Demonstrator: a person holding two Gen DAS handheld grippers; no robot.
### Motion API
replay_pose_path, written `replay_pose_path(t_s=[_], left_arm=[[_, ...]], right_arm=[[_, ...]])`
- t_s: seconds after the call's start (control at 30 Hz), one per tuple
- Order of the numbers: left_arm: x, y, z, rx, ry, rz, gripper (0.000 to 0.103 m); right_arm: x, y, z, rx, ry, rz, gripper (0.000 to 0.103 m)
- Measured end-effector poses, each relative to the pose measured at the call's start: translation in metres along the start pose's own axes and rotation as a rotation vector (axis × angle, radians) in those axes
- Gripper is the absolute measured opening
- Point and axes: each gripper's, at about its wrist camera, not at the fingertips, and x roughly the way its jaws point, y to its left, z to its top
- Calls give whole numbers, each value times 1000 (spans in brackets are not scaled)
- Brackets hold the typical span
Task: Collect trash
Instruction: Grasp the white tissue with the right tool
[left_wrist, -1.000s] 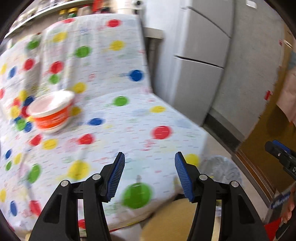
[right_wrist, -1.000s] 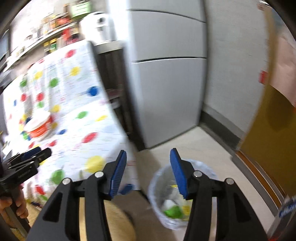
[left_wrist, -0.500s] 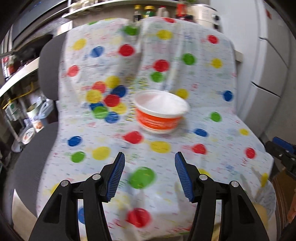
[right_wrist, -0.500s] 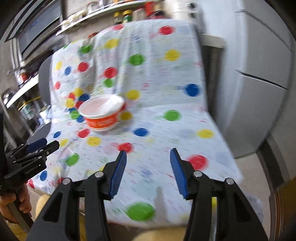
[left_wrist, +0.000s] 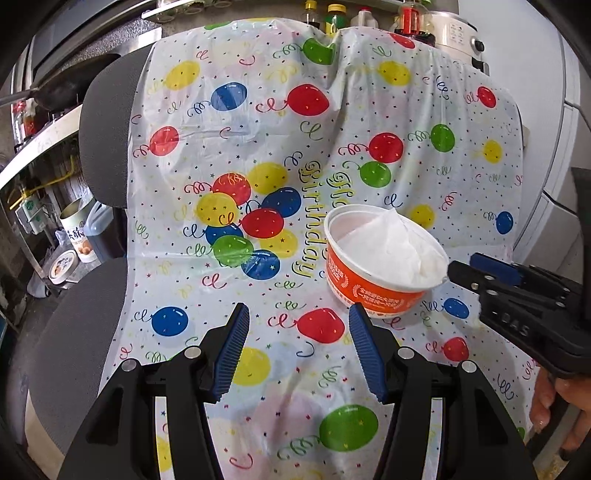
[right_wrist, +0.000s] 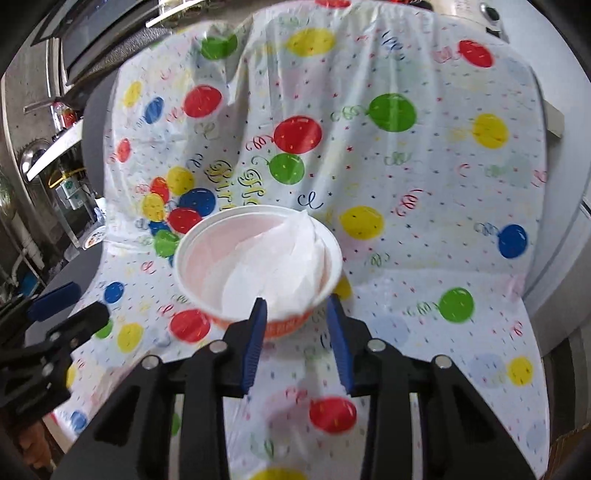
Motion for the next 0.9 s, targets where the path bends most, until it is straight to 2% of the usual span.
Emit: replay_pose_path(t_s=[0.07, 0.13, 0.2, 0.37, 0.47, 0.6, 0.7, 0.8, 0.9], left_arm=[[5, 2, 1, -6, 6, -3, 58], [8, 3, 1, -14, 14, -14, 58], [7, 2, 0, -18, 12, -35, 58], [-9, -10, -1, -17, -8, -91, 58], [-19, -23, -3, 13, -18, -83, 58], [-29, -35, -7, 24, -21, -87, 58], [-35, -43, -9, 32, -20, -96, 57], [-37, -53, -11, 39, -13, -103, 57], [-29, -58, -12, 32, 7, -107, 57]], right_arm=[[10, -2, -1, -1, 17, -14, 28], [14, -5, -4, 3, 36, -17, 12], [10, -5, -9, -8, 38, 0, 3], [-15, -4, -27, -37, 35, 41, 2], [-53, -12, -35, -43, -37, 23, 2], [-114, -37, -32, 12, -163, -10, 2], [-149, -56, -30, 40, -218, -37, 2], [-166, -74, -40, 59, -197, -55, 2], [-148, -88, -62, 72, -96, -56, 2]])
